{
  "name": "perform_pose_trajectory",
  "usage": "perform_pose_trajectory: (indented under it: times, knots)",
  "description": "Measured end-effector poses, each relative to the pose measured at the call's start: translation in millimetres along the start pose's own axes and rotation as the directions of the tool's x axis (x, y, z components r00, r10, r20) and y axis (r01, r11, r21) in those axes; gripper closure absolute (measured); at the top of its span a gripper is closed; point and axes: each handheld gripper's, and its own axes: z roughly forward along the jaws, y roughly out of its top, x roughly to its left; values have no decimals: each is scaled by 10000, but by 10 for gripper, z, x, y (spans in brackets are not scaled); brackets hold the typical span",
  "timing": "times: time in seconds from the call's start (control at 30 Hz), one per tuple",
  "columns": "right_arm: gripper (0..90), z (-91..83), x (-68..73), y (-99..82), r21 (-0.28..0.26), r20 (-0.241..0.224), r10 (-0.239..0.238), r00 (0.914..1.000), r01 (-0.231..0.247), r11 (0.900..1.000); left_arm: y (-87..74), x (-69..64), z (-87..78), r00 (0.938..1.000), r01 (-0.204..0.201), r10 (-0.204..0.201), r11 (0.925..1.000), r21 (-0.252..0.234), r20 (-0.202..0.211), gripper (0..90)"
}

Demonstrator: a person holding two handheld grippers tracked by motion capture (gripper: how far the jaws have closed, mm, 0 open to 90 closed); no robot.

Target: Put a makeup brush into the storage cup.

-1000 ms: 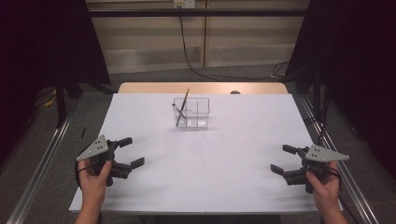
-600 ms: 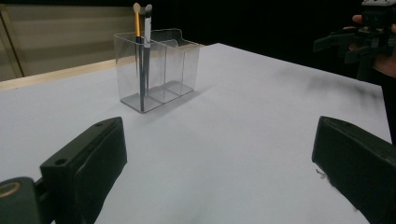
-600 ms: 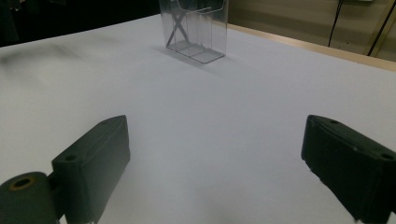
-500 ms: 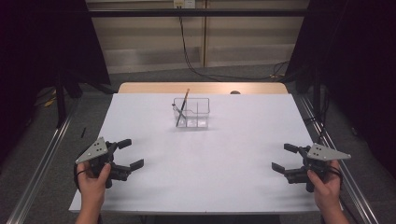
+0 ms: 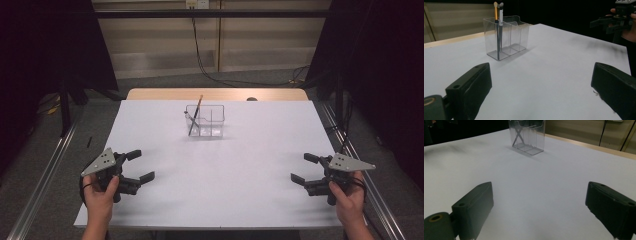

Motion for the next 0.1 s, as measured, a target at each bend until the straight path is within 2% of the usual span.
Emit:
perform_pose_trajectory:
  times: [0.1]
  knots:
    - [78,1,-3,-2,10,5,-8,10000,8,10000,-3,2,5,10000,-12,12,10000,12,25,32]
